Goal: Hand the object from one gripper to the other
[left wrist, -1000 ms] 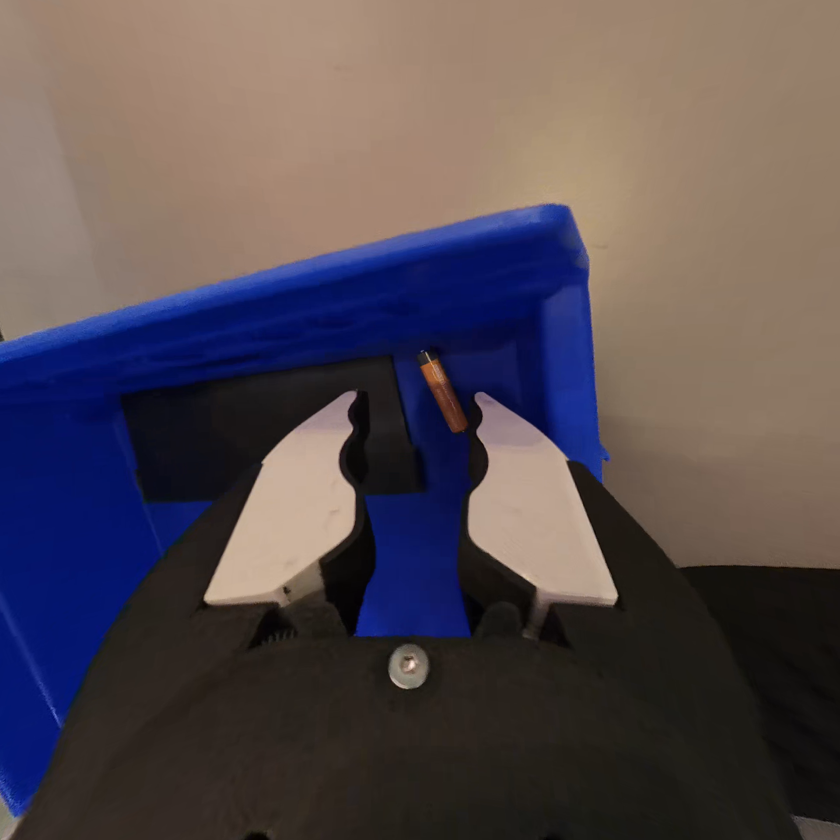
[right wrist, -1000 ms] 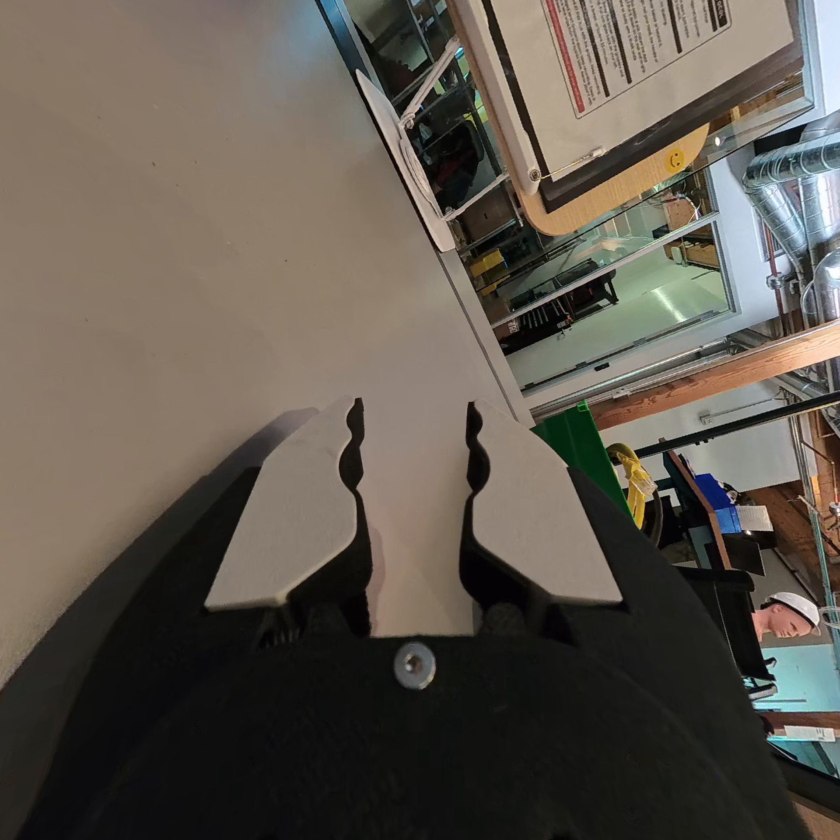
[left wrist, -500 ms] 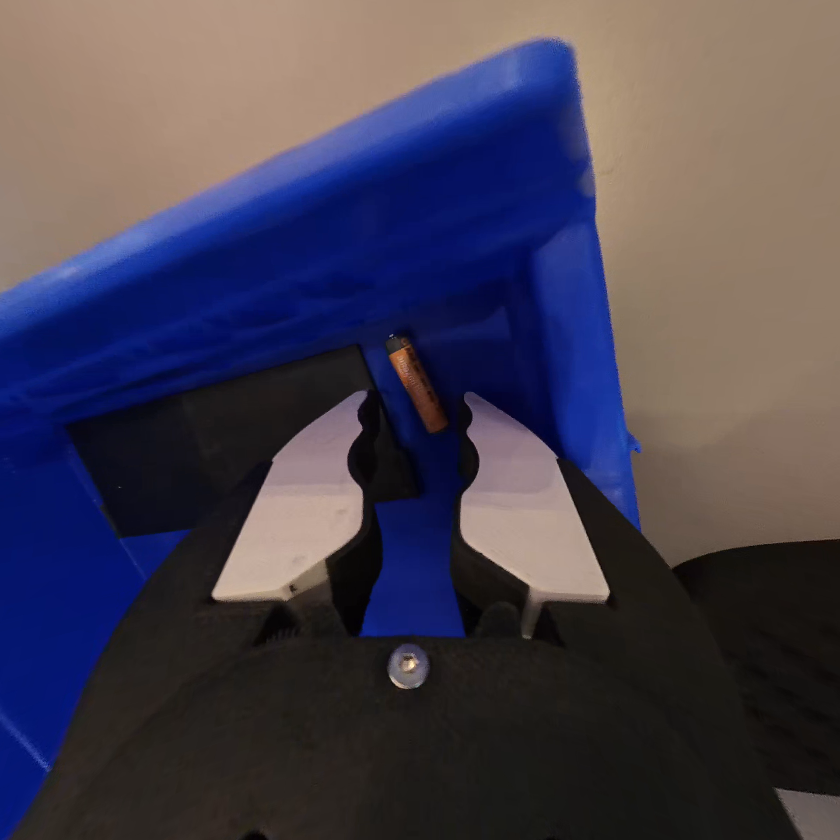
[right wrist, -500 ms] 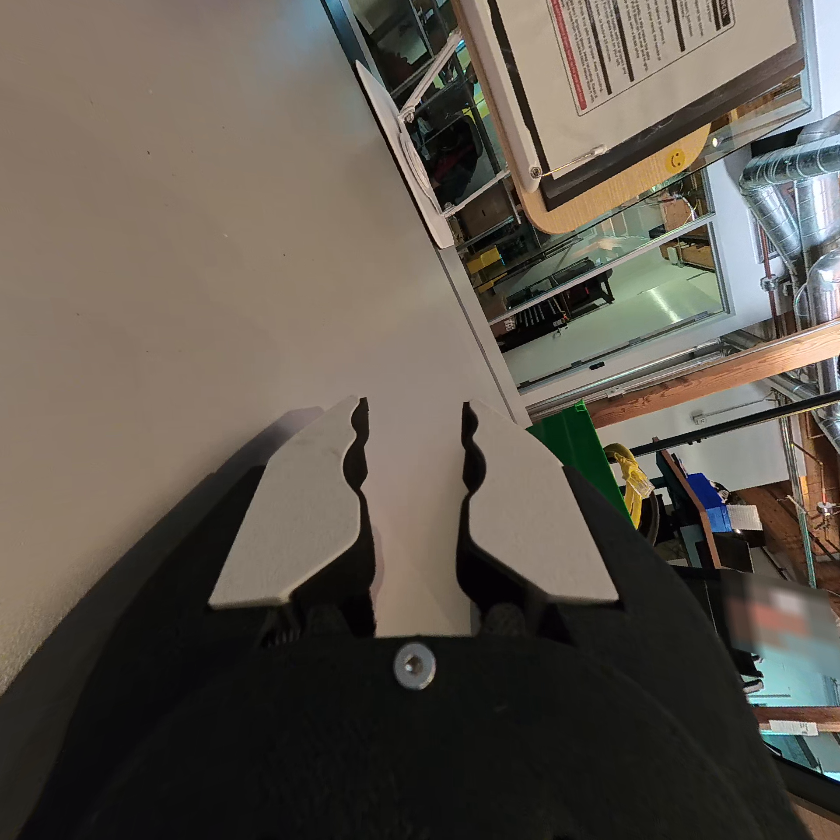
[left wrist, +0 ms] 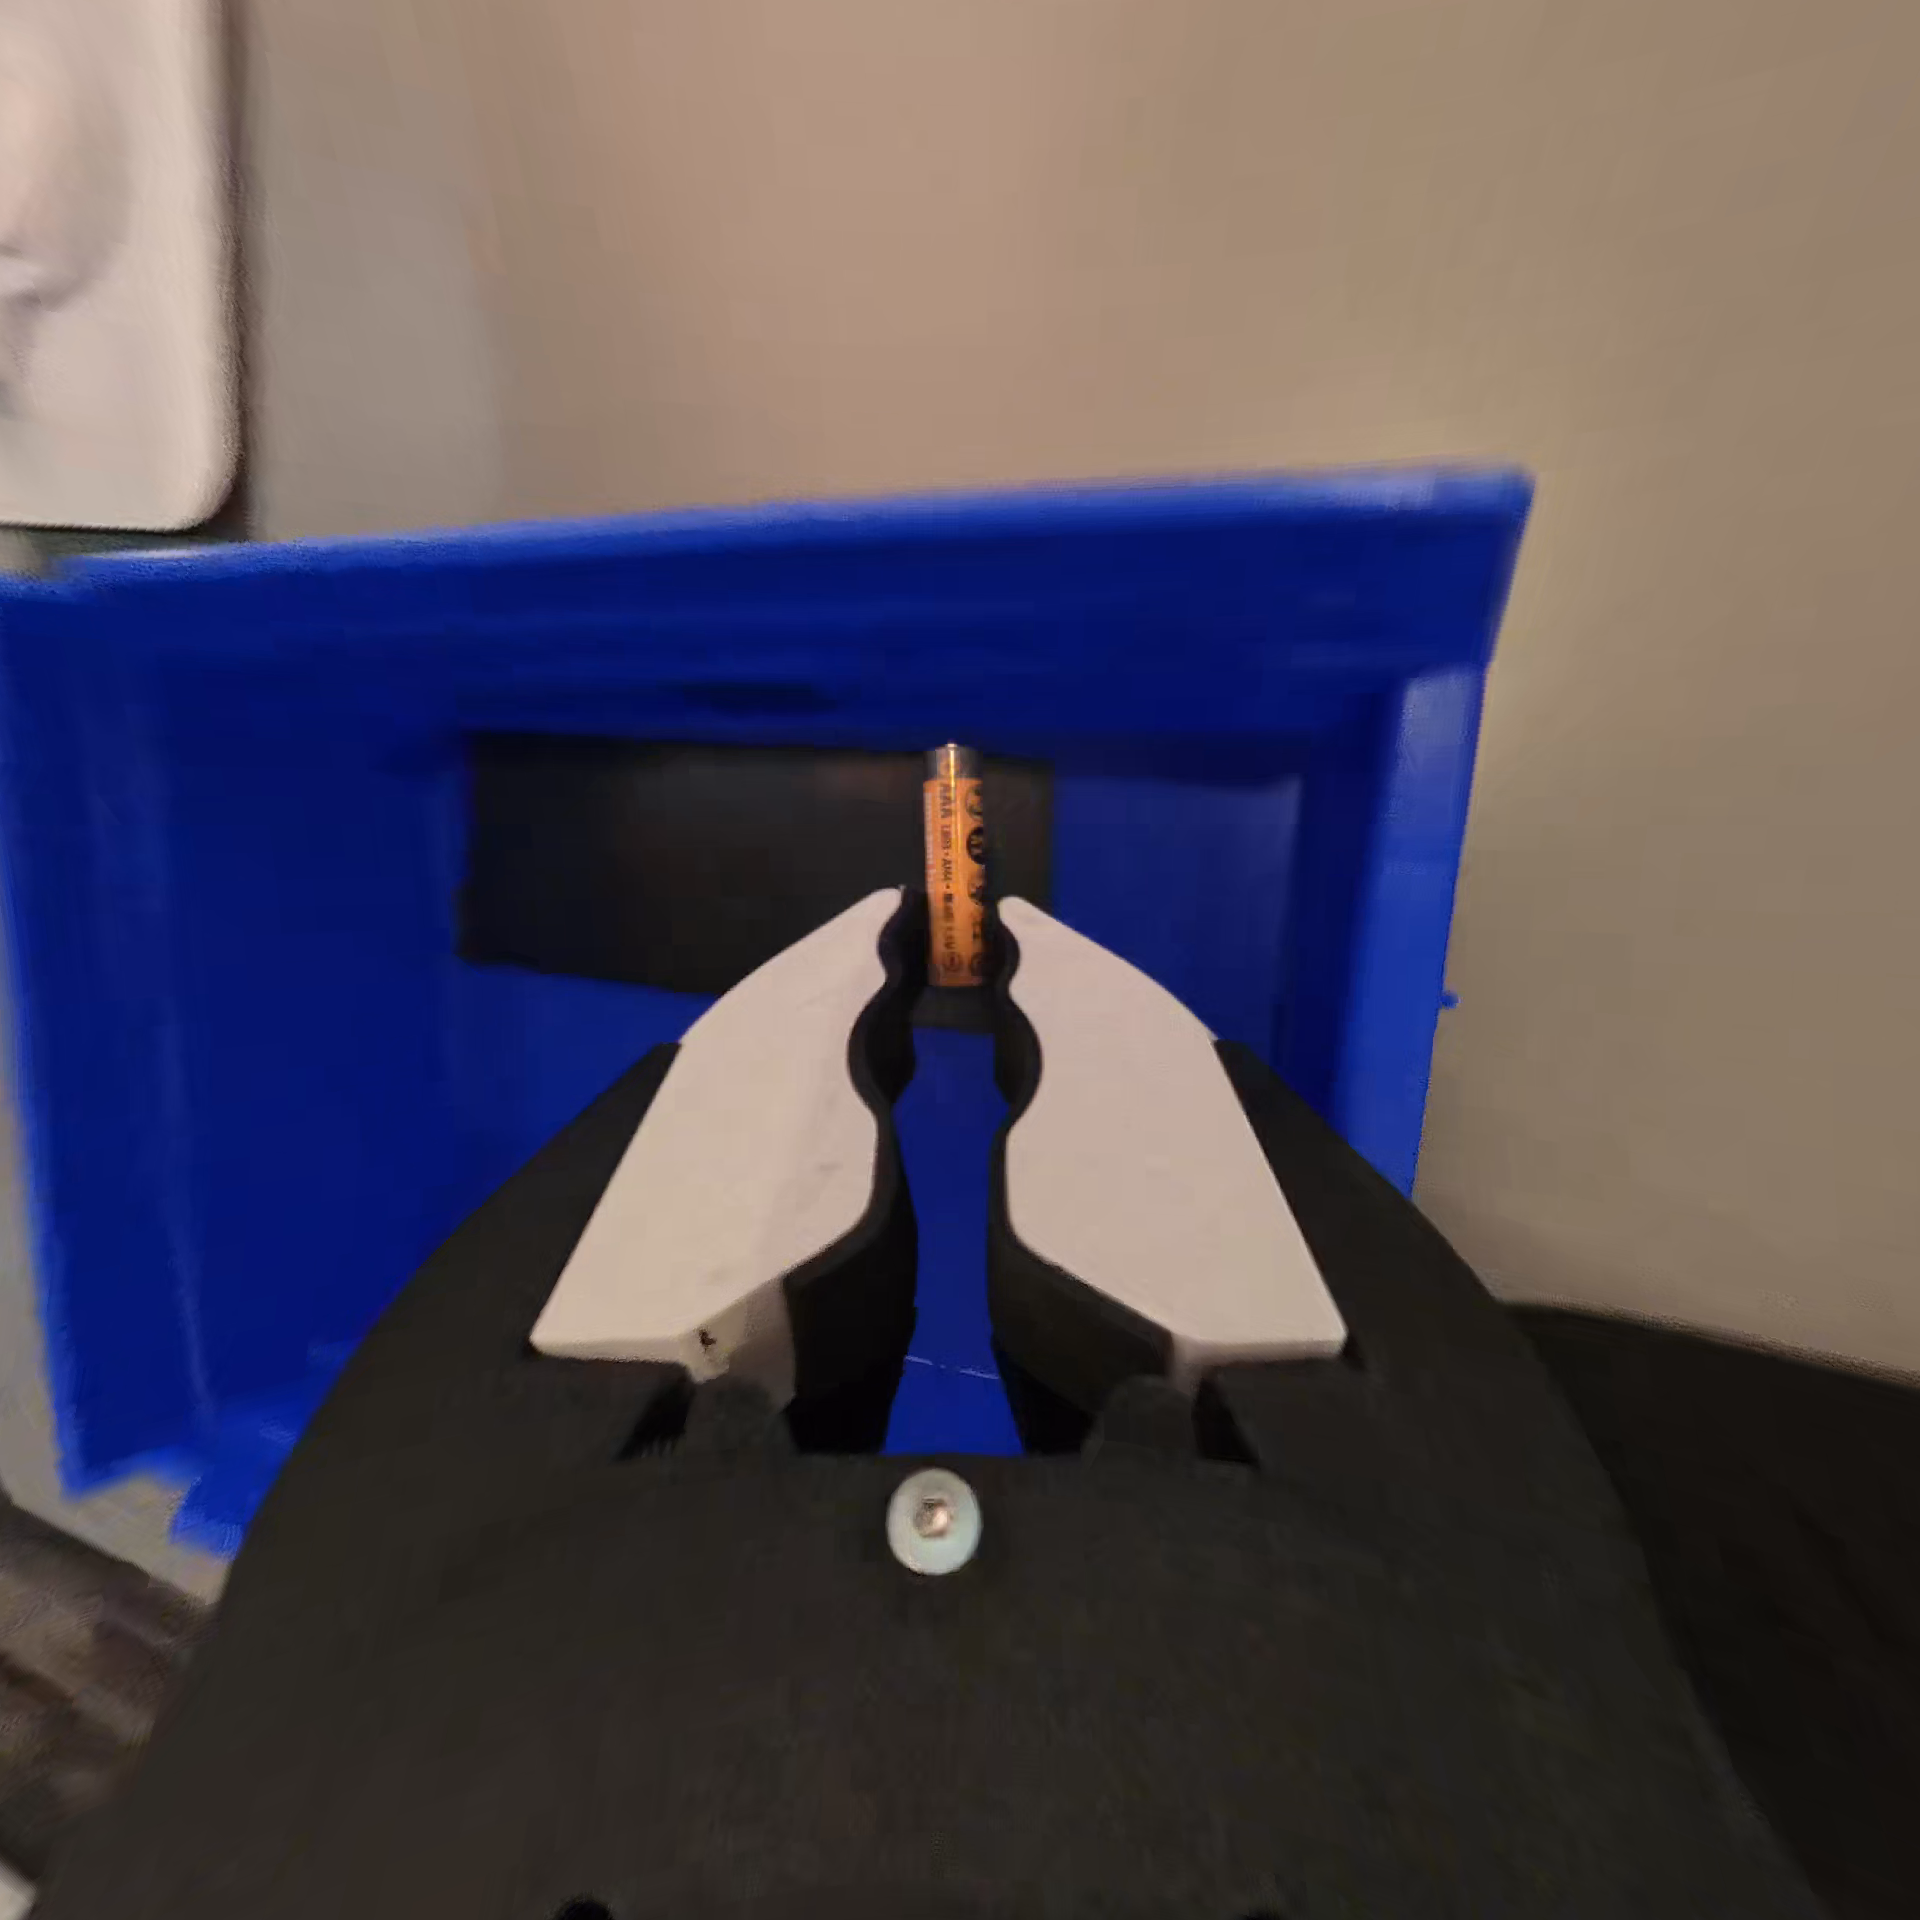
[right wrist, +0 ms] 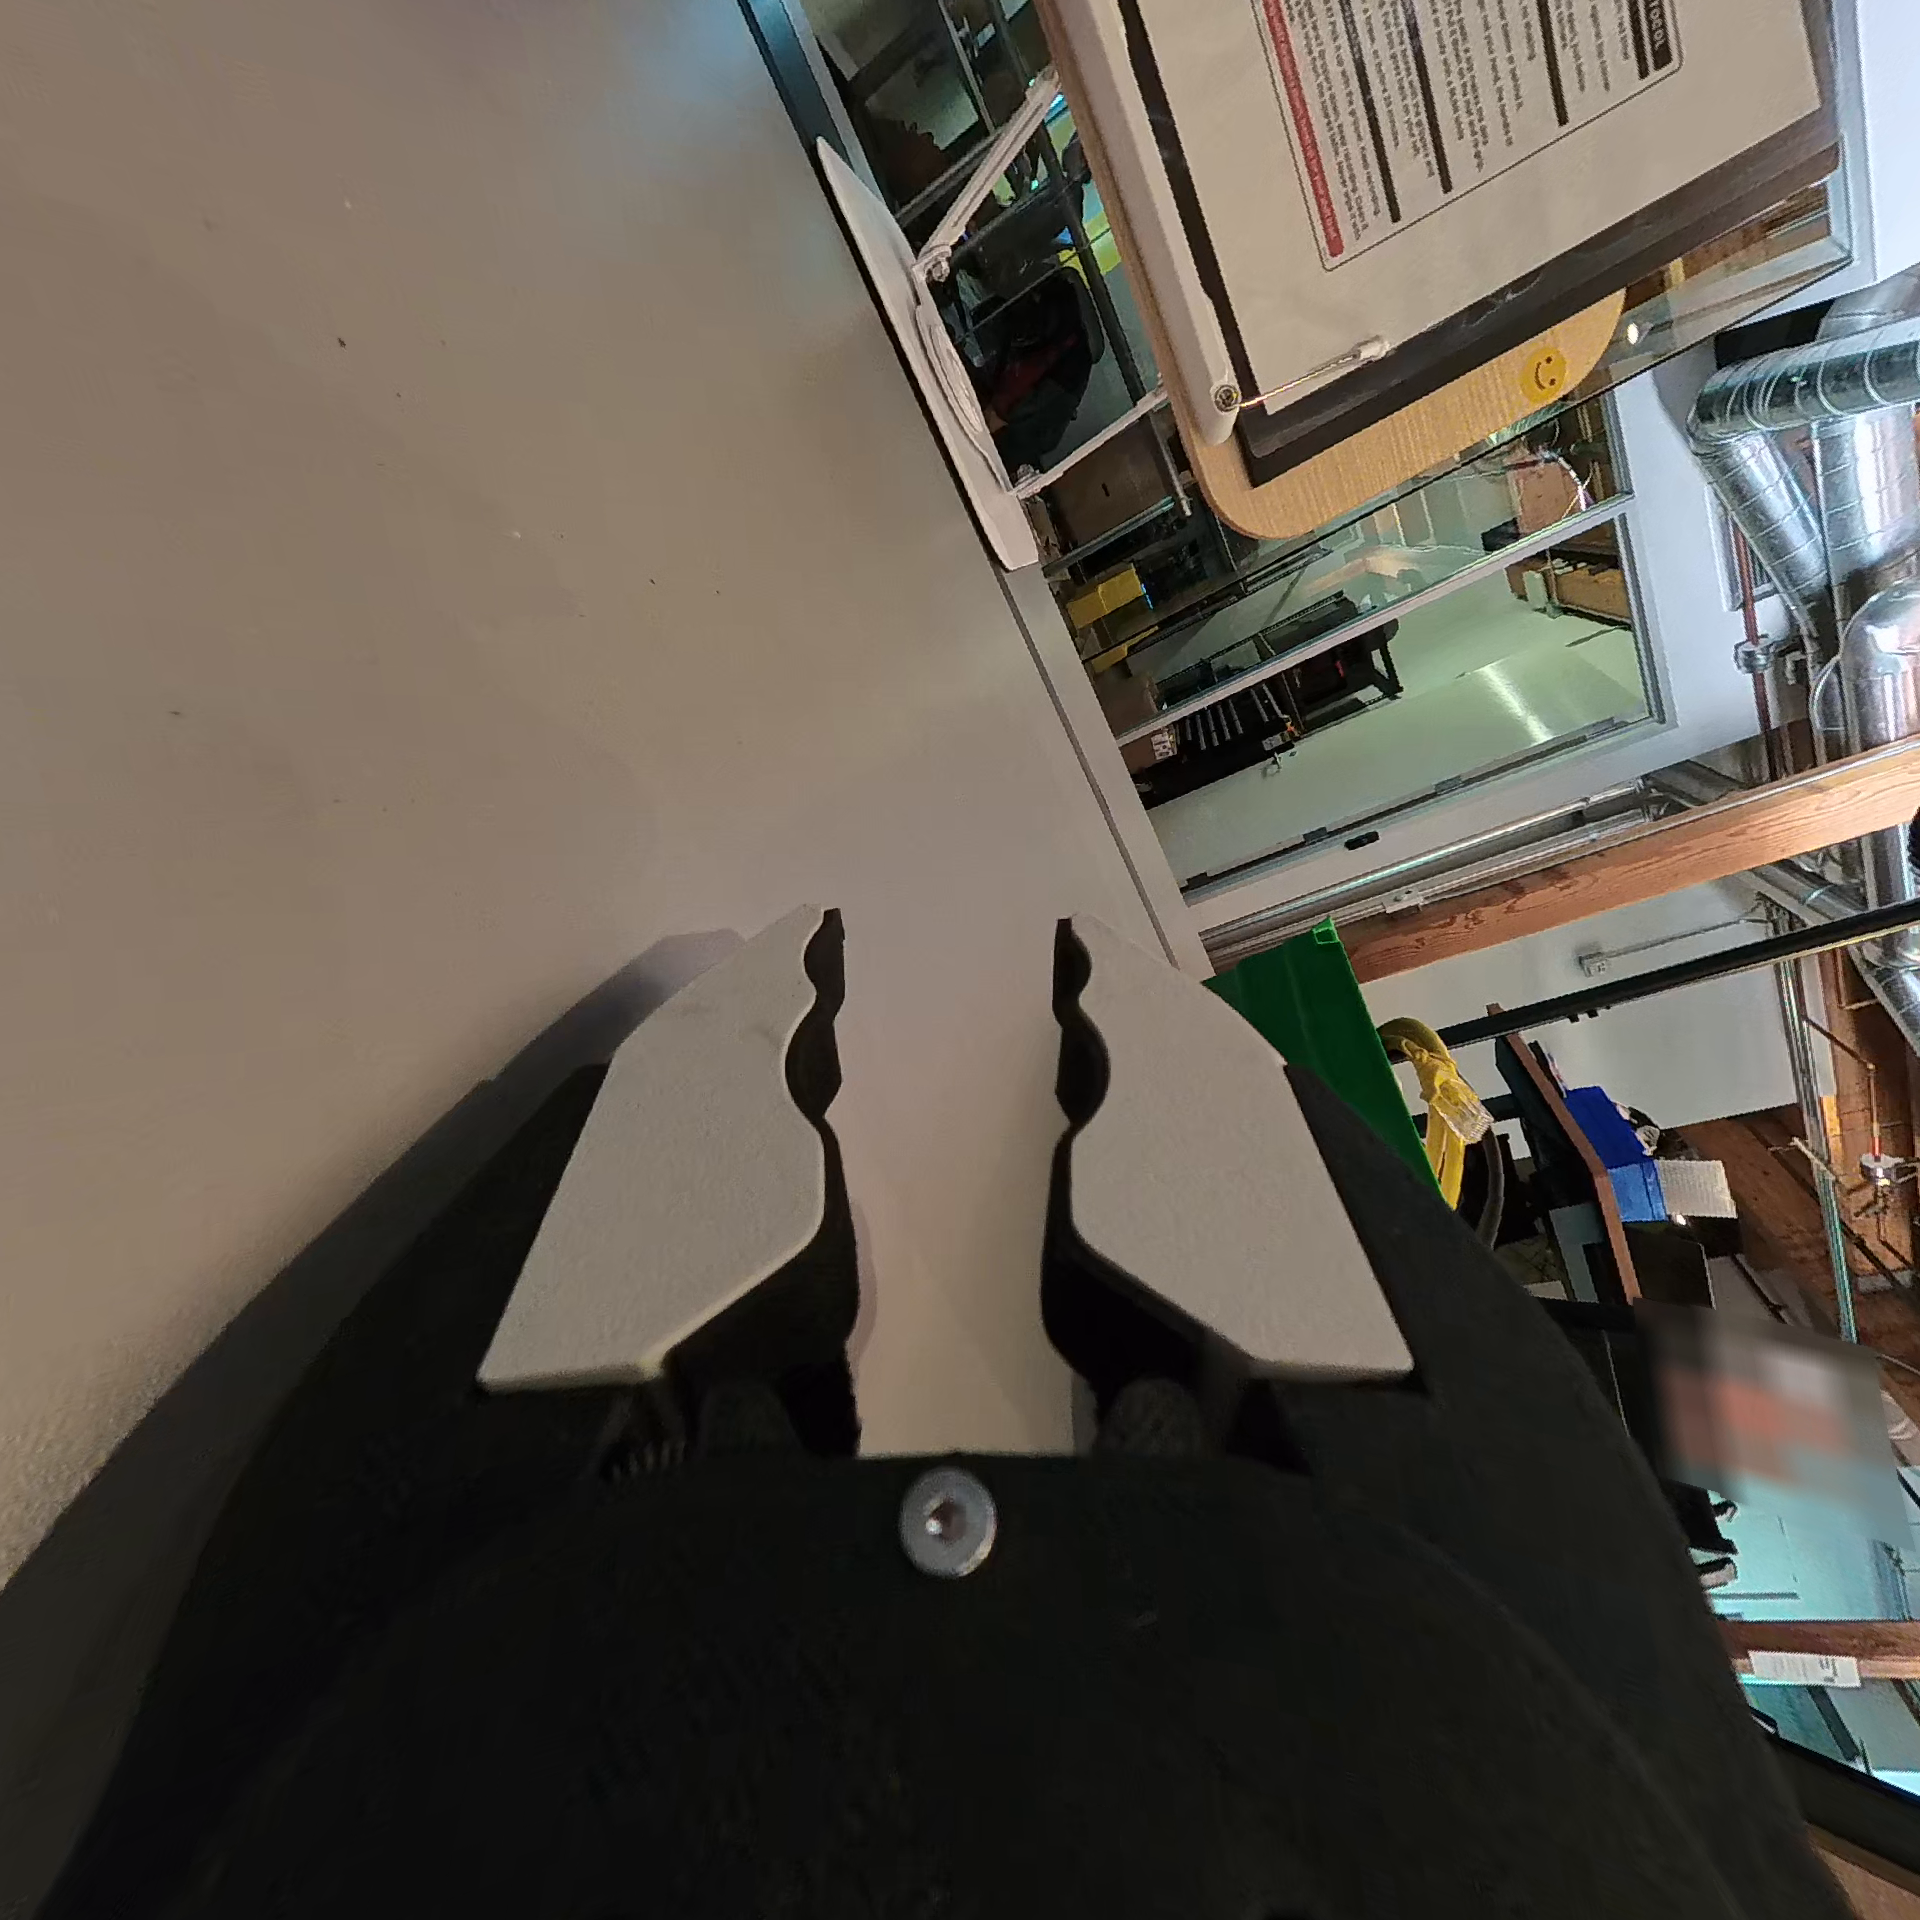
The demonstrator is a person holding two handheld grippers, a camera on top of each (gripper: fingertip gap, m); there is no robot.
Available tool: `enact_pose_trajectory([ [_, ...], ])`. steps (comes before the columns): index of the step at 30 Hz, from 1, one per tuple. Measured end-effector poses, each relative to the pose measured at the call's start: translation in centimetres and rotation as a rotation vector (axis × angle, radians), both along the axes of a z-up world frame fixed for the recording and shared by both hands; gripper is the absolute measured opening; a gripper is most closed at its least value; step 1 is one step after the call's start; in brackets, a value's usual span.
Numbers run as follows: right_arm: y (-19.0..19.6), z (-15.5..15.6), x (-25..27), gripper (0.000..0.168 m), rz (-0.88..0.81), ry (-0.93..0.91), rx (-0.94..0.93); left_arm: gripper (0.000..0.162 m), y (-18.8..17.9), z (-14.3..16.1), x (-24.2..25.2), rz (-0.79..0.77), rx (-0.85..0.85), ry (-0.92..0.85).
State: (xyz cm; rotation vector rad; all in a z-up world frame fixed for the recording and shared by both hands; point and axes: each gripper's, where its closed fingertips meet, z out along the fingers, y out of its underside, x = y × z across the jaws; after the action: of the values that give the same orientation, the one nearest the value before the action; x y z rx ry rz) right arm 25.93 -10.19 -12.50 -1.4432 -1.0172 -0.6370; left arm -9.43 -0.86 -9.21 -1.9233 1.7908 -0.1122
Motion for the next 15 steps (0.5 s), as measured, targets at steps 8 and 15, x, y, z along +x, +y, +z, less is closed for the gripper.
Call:
enact_pose_trajectory([
  [8, 0.0, 0.2, -0.1, 0.045, 0.000, -0.015, 0.016, 0.011, -6.0, 12.1, 6.9, 0.110, -0.070, -0.742],
  [15, -1.7, 4.1, -2.2, 0.067, 0.105, 0.169, 0.119, 0.010, -13.0, 9.7, 22.9, -0.051, -0.510, -1.095],
])
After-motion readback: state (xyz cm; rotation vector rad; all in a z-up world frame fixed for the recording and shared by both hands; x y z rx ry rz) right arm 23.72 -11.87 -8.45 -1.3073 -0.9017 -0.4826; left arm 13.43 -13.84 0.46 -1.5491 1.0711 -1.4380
